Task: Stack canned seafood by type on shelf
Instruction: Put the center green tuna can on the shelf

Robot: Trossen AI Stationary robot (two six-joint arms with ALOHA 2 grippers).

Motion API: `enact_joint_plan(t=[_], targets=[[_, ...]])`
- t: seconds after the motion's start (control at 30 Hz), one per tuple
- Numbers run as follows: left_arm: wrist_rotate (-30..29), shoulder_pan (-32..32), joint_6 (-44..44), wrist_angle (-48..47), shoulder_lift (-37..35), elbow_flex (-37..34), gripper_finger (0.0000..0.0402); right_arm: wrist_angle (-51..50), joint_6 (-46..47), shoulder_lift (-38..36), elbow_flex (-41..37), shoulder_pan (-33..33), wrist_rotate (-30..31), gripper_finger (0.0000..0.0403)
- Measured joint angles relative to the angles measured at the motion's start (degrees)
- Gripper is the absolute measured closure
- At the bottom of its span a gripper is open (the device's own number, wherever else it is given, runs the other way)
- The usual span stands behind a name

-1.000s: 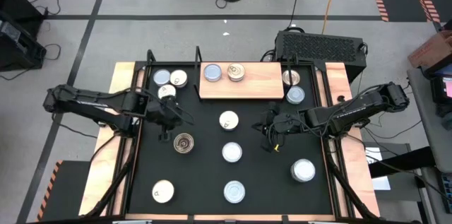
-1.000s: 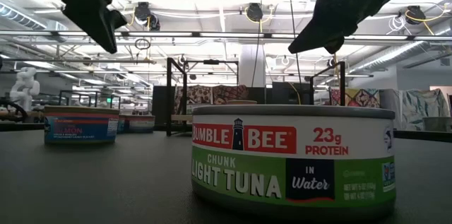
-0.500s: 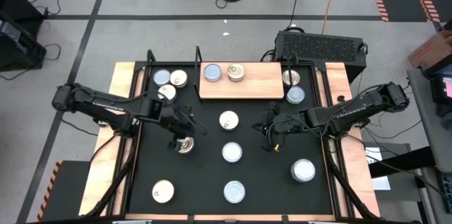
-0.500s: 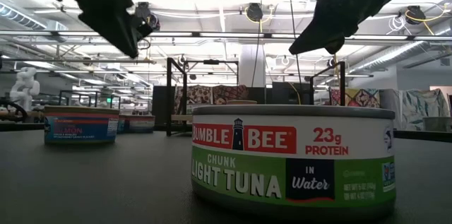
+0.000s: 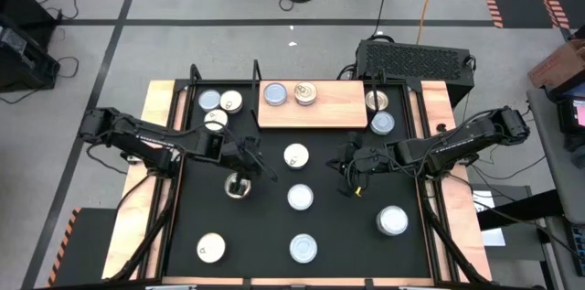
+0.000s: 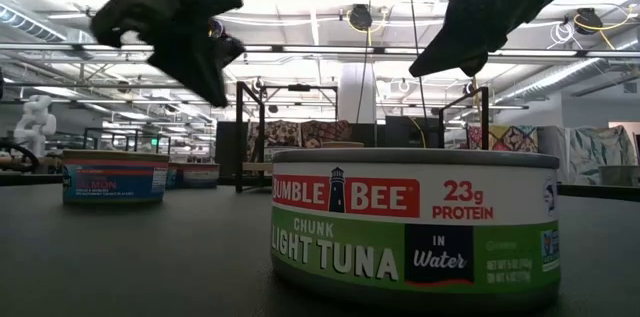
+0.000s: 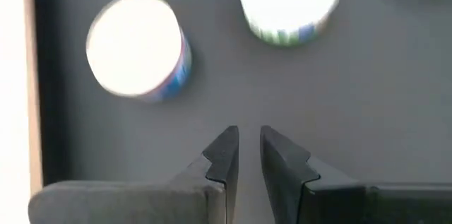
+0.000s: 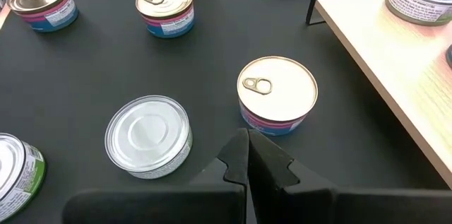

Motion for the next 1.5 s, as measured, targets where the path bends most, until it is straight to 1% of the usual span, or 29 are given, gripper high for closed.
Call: enact_joint_plan(t=[0.1, 0.13, 0.27, 0.4, 0.47, 0.57, 0.63, 0.77, 0.9, 0.97, 1.07, 1.2, 1.3, 1.37, 1.5], targets=[[0.7, -0.2, 0.2, 7.8, 1.7, 0.0, 0.0338, 0.0, 0.0, 0.0, 0.0, 0.0, 0.0, 0.0403], [1.2, -0.4, 1.6, 9.8, 2.4, 0.0, 0.0338, 0.0, 0.0, 0.0, 0.0, 0.0, 0.0, 0.0403], [4.8, -2.1, 12.0, 18.4, 5.9, 0.0, 0.0338, 0.0, 0.0, 0.0, 0.0, 0.0, 0.0, 0.0403], [5.1, -5.0, 20.4, 28.6, 10.1, 0.1, 0.0338, 0.0, 0.2, 0.0, 0.0, 0.0, 0.0, 0.0403], [5.0, -6.3, 21.7, 30.3, 12.0, 1.0, 0.0338, 0.0, 0.3, 0.0, 0.0, 0.0, 0.0, 0.0403], [4.5, -7.8, 20.1, 28.5, 15.0, 4.4, 0.0338, 0.0, 0.4, 0.0, 0.0, 0.0, 0.0, 0.0403], [4.0, -8.5, 19.7, 24.2, 16.9, 7.7, 0.0338, 0.0, 0.4, 0.0, 0.0, 0.0, 0.0, 0.0403], [3.1, -9.2, 24.7, 13.0, 19.4, 14.6, 0.0338, 0.0, 0.4, 0.0, 0.0, 0.0, 0.0, 0.0403], [3.1, -9.2, 25.4, 9.1, 21.7, 19.1, 0.0336, 0.0, 0.4, 0.0, 0.0, 0.0, 0.0, 0.0403], [3.1, -9.1, 25.3, 7.8, 23.3, 20.0, 0.0326, 0.0, 0.4, 0.0, 0.0, 0.0, 0.0, 0.0403], [3.7, -9.2, 24.9, 7.0, 25.2, 20.9, 0.0300, 0.0, 0.4, 0.0, 0.0, 0.0, 0.0, 0.0403], [4.0, -9.1, 23.0, 5.9, 25.3, 21.7, 0.0256, -0.3, 0.4, 0.0, 0.0, 0.0, 0.0, 0.0403], [4.0, -8.7, 23.3, 4.1, 25.2, 21.7, 0.0231, -0.3, 0.4, 0.0, 0.0, 0.0, 0.0, 0.0403], [3.8, -8.3, 24.2, 3.3, 25.8, 21.7, 0.0221, -0.3, 0.3, 0.0, 0.0, 0.0, 0.0, 0.0403], [1.0, -7.9, 25.2, 3.1, 27.2, 21.6, 0.0217, -0.3, 0.3, 0.0, 0.0, 0.0, 0.0, 0.0403]])
